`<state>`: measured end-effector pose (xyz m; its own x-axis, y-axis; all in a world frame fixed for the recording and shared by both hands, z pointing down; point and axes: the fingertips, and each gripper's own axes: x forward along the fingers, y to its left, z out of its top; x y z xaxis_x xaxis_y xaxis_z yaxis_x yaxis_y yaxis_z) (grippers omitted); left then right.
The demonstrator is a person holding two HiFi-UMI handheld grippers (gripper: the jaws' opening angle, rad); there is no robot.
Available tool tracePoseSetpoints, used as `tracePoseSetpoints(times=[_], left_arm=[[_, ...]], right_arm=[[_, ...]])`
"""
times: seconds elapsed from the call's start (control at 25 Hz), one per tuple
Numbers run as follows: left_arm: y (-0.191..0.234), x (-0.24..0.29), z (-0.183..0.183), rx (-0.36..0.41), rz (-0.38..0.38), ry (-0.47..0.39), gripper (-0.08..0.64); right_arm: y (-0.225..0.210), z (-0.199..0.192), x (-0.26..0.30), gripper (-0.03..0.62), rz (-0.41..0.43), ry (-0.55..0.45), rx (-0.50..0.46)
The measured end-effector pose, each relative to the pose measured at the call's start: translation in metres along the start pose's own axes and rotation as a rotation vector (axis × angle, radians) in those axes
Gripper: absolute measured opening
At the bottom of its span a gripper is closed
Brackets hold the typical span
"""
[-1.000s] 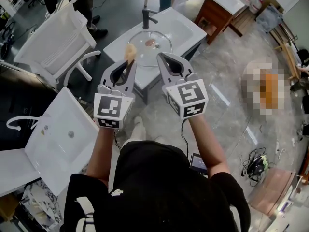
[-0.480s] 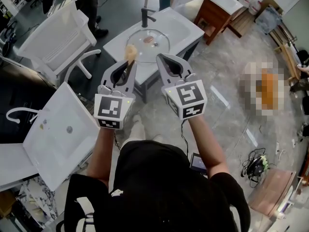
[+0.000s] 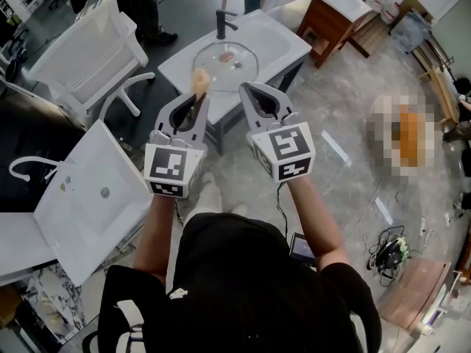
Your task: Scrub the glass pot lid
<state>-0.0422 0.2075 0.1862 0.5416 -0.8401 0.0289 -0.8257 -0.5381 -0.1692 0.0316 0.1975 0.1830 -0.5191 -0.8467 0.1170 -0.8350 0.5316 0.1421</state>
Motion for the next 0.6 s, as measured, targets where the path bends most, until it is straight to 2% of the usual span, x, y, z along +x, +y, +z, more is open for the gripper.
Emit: tracePoseSetpoints(times=[0.6], left_arm=[[0.0019, -0.0028, 0.0042, 0.001, 0.003, -0.002, 0.02]], right_arm=[[0.0012, -0.0028, -0.0025, 0.0, 0.004, 0.013, -0.009]])
